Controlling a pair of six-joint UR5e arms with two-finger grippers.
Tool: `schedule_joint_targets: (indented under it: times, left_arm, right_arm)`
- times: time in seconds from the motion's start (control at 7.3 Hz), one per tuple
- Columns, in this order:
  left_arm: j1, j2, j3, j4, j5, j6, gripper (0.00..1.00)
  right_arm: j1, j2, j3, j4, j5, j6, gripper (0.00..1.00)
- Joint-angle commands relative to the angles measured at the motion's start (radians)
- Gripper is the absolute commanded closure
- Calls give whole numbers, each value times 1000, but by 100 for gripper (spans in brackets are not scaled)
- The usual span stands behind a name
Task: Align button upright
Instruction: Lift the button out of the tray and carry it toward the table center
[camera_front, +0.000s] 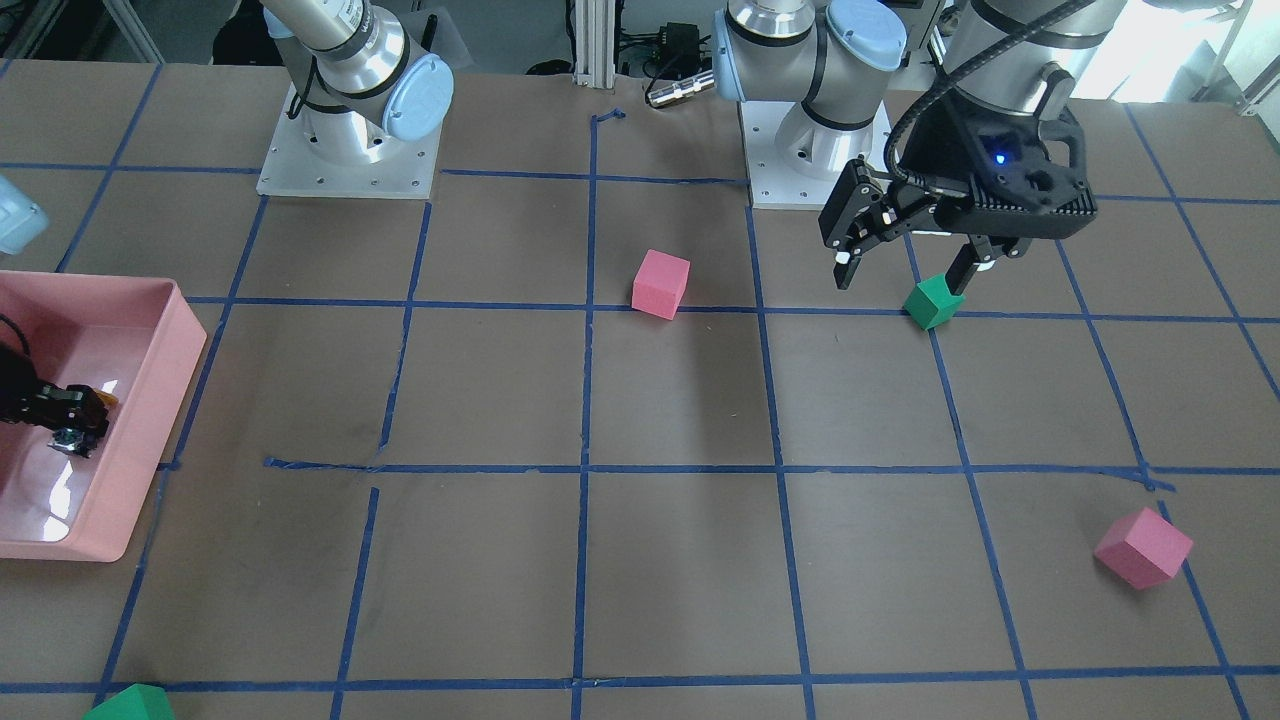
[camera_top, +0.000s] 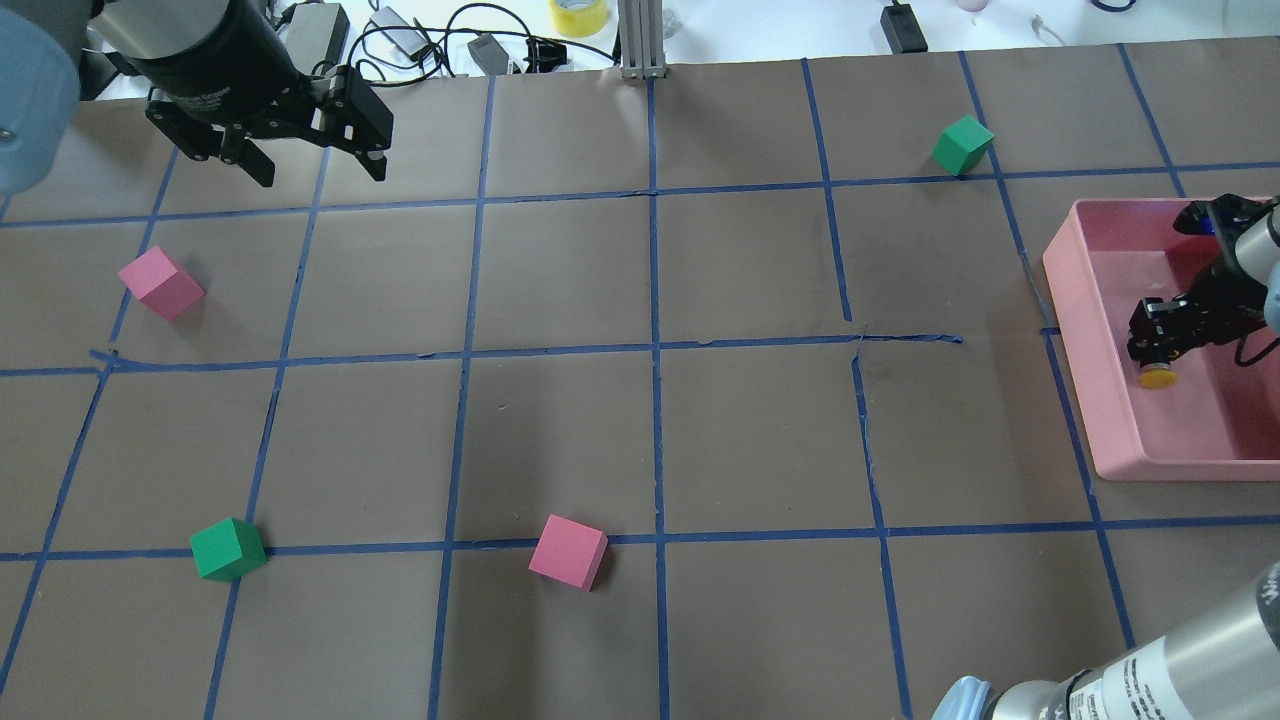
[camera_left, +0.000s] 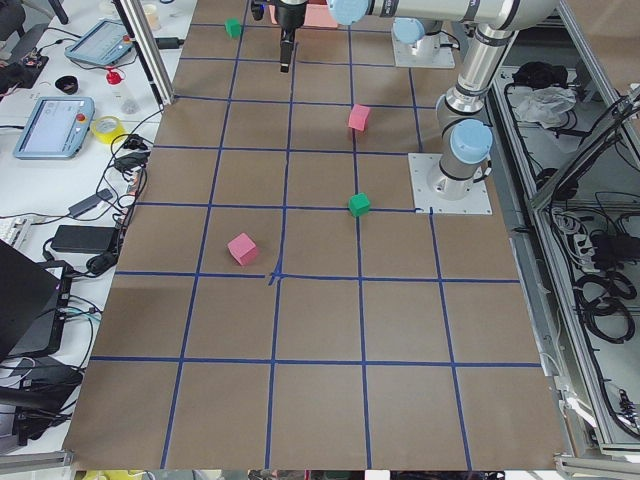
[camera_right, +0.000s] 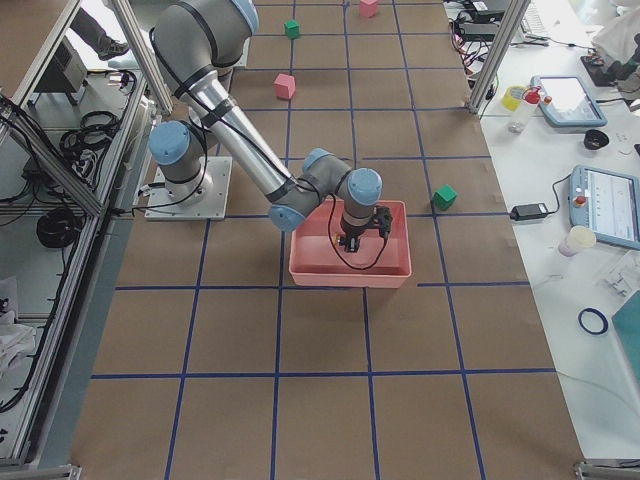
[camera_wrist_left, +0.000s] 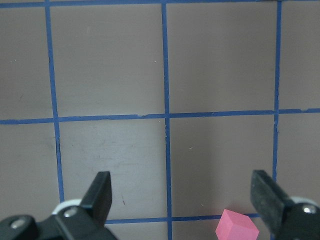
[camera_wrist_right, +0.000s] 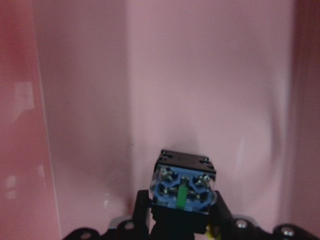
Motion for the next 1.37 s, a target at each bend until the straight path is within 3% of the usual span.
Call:
schedule_joint_targets:
  times: [0.0, 0.27, 0.55, 1.23]
  left_arm:
    - [0, 0, 0, 0, 0, 0, 0]
    - [0, 0, 0, 0, -6, 0, 0]
    - [0, 0, 0, 0, -8, 0, 0]
    - [0, 0, 0, 0, -8, 0, 0]
  right_arm:
    - [3, -3, -64, 66, -1, 1, 100]
    - [68, -62, -217, 234, -25, 17, 100]
    - [176, -81, -329, 309, -26, 69, 100]
    - [626, -86, -328, 293, -13, 589, 100]
